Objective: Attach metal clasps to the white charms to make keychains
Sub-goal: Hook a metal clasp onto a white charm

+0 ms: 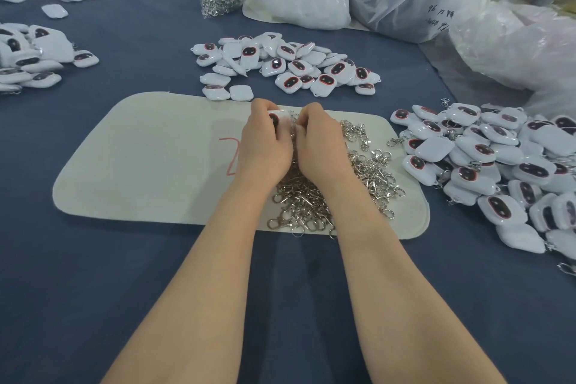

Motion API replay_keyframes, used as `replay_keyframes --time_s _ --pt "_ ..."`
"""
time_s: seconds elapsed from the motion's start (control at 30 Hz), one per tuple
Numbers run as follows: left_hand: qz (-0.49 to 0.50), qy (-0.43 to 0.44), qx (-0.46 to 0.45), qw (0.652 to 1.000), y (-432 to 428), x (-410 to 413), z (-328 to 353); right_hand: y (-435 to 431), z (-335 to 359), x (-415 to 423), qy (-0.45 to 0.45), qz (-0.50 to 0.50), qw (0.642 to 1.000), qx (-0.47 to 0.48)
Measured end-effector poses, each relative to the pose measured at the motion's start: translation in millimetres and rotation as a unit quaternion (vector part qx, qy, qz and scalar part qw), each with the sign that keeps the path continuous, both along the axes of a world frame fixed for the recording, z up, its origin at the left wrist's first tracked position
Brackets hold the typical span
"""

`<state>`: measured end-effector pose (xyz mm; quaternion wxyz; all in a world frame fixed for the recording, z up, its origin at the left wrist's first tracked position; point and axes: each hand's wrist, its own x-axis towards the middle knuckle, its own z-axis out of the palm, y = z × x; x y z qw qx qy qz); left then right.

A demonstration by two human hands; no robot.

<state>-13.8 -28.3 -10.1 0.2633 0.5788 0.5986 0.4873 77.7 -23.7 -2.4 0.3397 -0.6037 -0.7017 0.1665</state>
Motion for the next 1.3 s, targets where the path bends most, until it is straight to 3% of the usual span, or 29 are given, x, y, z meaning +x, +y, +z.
replay_keyframes --time_s 0.13,0.33,0.43,0.5,0.6,0.67,0.73,0.8,0.97,1.1,1.2,1.3 --pt "-0.001 -0.059 -0.043 0.997 2.8 -1.3 -0.4 -0.2 -1.0 1.3 0.0 0.006 1.0 0.002" --pt "-0.026 -0.016 -0.003 1.0 2.4 -6.1 -0.9 0.4 -4.0 1.9 0.05 0.002 0.999 0.021" --pt "-0.01 -0.144 -0.042 0.989 5.5 -6.1 3.5 0.7 -1.0 1.5 0.146 -0.004 0.989 0.021" --pt "0.003 -0.306 -0.09 0.948 6.6 -5.3 8.8 1.9 1.7 1.3 0.192 0.006 0.981 0.002" --pt "-0.006 -0.491 -0.148 0.859 5.7 -6.1 15.8 2.5 4.1 0.4 0.238 0.021 0.971 -0.017" --pt "-0.022 -0.561 -0.173 0.809 3.8 -6.5 18.8 2.4 4.3 -0.7 0.25 0.022 0.968 -0.002" --pt "-0.036 -0.577 -0.19 0.794 1.8 -6.2 20.2 2.7 4.0 -2.3 0.264 0.01 0.964 0.018" --pt "-0.051 -0.549 -0.202 0.809 0.1 -5.6 20.6 2.7 3.0 -4.3 0.283 -0.008 0.959 0.031" --pt "-0.043 -0.371 -0.21 0.903 -1.8 -2.5 17.6 3.4 1.4 -3.5 0.341 -0.024 0.94 -0.004" --pt "-0.022 -0.379 -0.176 0.908 0.5 -2.5 15.4 3.3 3.0 0.2 0.345 -0.017 0.938 -0.02" --pt "0.015 -0.383 -0.138 0.913 3.9 -4.7 11.6 3.5 5.1 3.9 0.287 -0.003 0.958 -0.026" --pt "0.045 -0.318 -0.072 0.944 5.3 -5.5 8.3 5.7 6.3 7.4 0.245 0.002 0.968 -0.046"
